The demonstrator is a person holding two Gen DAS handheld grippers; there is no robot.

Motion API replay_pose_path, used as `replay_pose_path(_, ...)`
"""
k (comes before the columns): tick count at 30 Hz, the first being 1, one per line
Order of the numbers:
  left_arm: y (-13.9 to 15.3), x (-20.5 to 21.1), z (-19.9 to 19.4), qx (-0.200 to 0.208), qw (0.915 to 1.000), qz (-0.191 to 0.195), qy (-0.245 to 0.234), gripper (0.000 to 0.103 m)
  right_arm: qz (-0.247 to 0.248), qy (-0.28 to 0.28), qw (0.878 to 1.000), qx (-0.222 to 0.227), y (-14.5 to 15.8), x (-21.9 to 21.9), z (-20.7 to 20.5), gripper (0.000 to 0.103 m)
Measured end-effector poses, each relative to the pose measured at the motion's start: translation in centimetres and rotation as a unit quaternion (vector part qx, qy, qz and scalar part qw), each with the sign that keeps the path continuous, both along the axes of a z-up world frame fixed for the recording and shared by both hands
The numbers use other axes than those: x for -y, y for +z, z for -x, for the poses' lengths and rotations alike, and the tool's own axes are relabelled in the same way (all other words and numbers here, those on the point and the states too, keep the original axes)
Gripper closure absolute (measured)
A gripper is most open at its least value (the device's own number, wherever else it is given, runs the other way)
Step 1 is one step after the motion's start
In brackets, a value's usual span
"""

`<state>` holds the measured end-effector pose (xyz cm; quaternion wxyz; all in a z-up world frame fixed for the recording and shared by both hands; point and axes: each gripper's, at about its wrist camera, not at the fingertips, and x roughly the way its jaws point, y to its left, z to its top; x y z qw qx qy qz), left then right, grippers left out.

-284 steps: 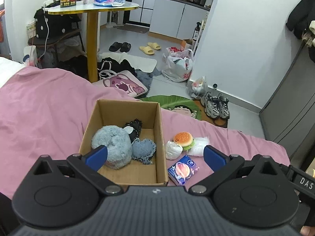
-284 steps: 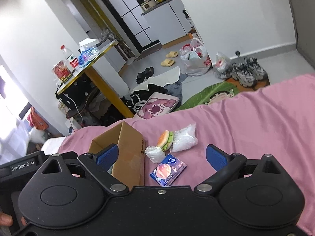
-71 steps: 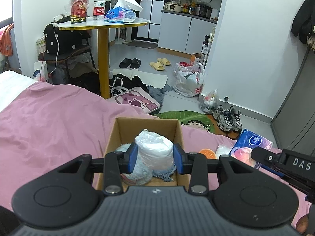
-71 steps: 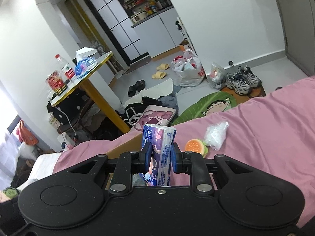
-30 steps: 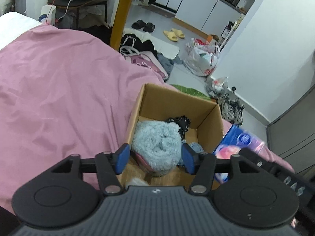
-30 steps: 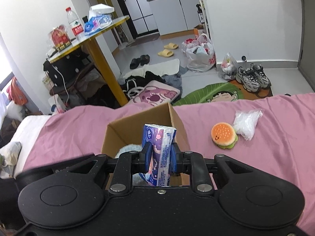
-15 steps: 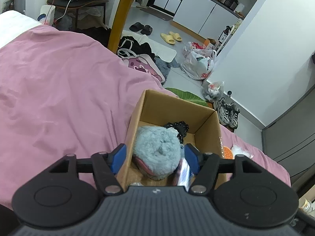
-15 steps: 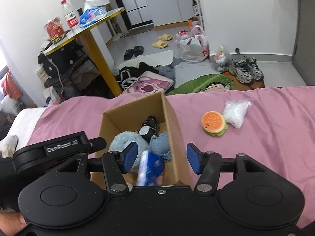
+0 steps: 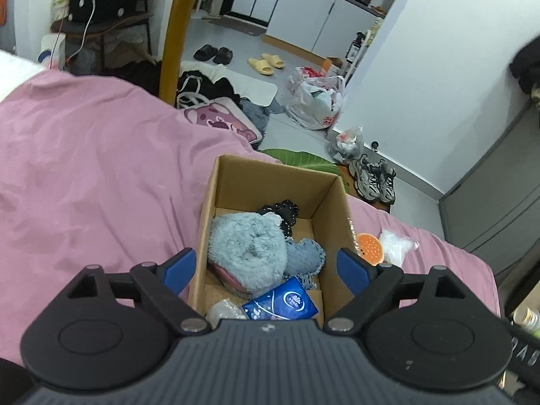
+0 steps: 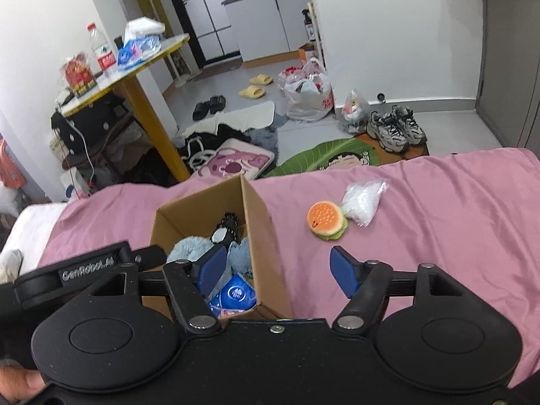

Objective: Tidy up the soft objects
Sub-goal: 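Withdraw both tools from the box toward the burger plush and clear bag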

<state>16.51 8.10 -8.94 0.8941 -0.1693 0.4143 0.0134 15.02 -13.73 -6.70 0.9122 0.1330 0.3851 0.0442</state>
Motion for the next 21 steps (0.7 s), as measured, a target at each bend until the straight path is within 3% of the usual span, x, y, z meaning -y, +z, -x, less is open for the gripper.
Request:
replay_pose_path(10, 1.9, 2.7, 1.4, 0.008, 0.9991, -0.036, -0.022, 0.008, -0.024, 0.020, 0.999, 0.018, 0.8, 4.2, 0.6, 0.012)
replay_pose_path(21, 4.0, 6.3, 3.0, 0.018, 0.9978, -0.057, -0.029, 0.000, -0.032, 0.064, 0.997, 0.032, 1.5, 7.4, 0.9, 0.000)
